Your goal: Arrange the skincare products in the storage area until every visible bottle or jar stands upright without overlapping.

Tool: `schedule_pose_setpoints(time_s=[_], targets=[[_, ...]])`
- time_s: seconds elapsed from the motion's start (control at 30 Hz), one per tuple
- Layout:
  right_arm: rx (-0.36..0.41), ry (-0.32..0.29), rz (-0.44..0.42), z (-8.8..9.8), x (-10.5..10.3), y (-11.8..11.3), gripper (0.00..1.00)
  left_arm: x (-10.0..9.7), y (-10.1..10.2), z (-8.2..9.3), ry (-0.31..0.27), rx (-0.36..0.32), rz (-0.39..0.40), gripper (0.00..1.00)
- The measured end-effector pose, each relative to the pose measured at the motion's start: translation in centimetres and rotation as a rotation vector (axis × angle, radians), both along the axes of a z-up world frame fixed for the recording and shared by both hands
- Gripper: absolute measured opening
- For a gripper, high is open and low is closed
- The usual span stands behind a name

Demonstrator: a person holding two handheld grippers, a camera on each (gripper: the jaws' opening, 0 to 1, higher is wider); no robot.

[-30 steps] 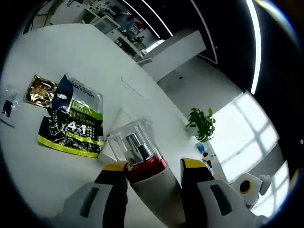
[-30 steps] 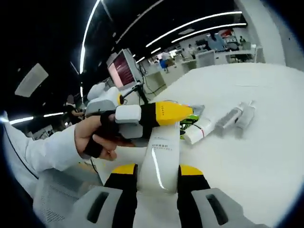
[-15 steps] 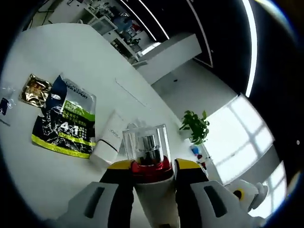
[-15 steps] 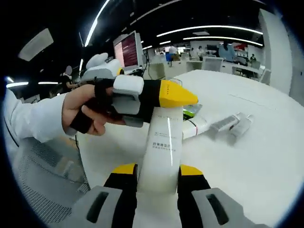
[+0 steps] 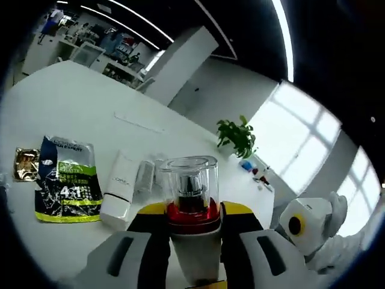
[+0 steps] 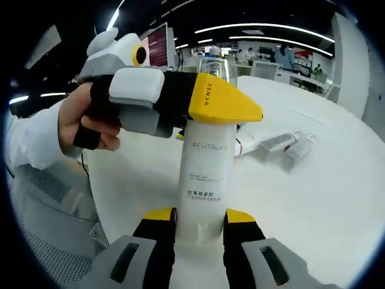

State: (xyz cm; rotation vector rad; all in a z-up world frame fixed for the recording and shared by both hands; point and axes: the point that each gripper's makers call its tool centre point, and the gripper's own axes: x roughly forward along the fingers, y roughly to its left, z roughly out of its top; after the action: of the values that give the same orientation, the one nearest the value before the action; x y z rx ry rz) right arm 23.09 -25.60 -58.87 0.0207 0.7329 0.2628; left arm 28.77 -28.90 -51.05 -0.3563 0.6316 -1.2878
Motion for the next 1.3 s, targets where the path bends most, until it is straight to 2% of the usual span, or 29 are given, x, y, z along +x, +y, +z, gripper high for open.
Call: schedule_pose_setpoints(time_s=[0.17,0.33,0.43,0.5,0.57,0.67,0.77,0.9,1.03,1.1,1.17,1.23,1.3], targets=[[-0.003,0.026,0.008,-0.7,0.0,0.0,0.20,-2.0,-0.5,0.4,-0.158,0.030,-0.082,0.25],[-0.027,0.028,0.012,-1.0,-0.1,-0.5,0.20,-2.3,-0.7,0.3,-0.198,0.029,-0.108,0.25],[-0.051,0.026,0.026,-1.1,-0.2,-0.4,0.20,-2.5,-0.9,0.0,-0.253,0.040,-0.145,0.25],[-0.052,0.023,0.033,-1.0,-0.2,-0.4,0.20,-3.2,-0.9,-0.2,-0.325,0.055,-0.177,0.25],[-0.053,0.020,0.033,-1.0,-0.2,-0.4,0.20,-3.4,-1.7,0.1,-0.362,0.036,-0.195,0.25],[-0.052,0.015,0.039,-0.9,-0.3,-0.4,0.21,-3.6,-1.5,0.2,-0.370,0.022,-0.211,0.25],[-0.071,0.010,0.037,-0.8,-0.4,-0.8,0.26,-4.1,-1.3,0.3,-0.402,-0.010,-0.254,0.25],[-0.073,0.014,0.033,-0.5,-0.8,-1.2,0.31,-4.5,-0.9,0.4,-0.434,-0.012,-0.295,0.26],[-0.076,0.010,0.010,0.4,-1.6,-2.1,0.37,-4.5,-0.8,0.4,-0.447,-0.012,-0.303,0.26],[-0.109,0.009,0.012,0.8,-2.1,-2.6,0.35,-4.9,-0.6,0.4,-0.463,-0.009,-0.314,0.26],[-0.157,-0.007,-0.004,1.2,-2.7,-3.9,0.25,-5.3,-0.6,0.5,-0.485,-0.012,-0.332,0.26],[-0.126,-0.012,-0.062,1.8,-3.6,-4.8,0.21,-5.6,-0.7,0.5,-0.495,-0.012,-0.336,0.26],[-0.087,-0.031,-0.112,2.7,-4.0,-5.4,0.26,-5.7,-0.7,0.6,-0.502,-0.015,-0.337,0.26]])
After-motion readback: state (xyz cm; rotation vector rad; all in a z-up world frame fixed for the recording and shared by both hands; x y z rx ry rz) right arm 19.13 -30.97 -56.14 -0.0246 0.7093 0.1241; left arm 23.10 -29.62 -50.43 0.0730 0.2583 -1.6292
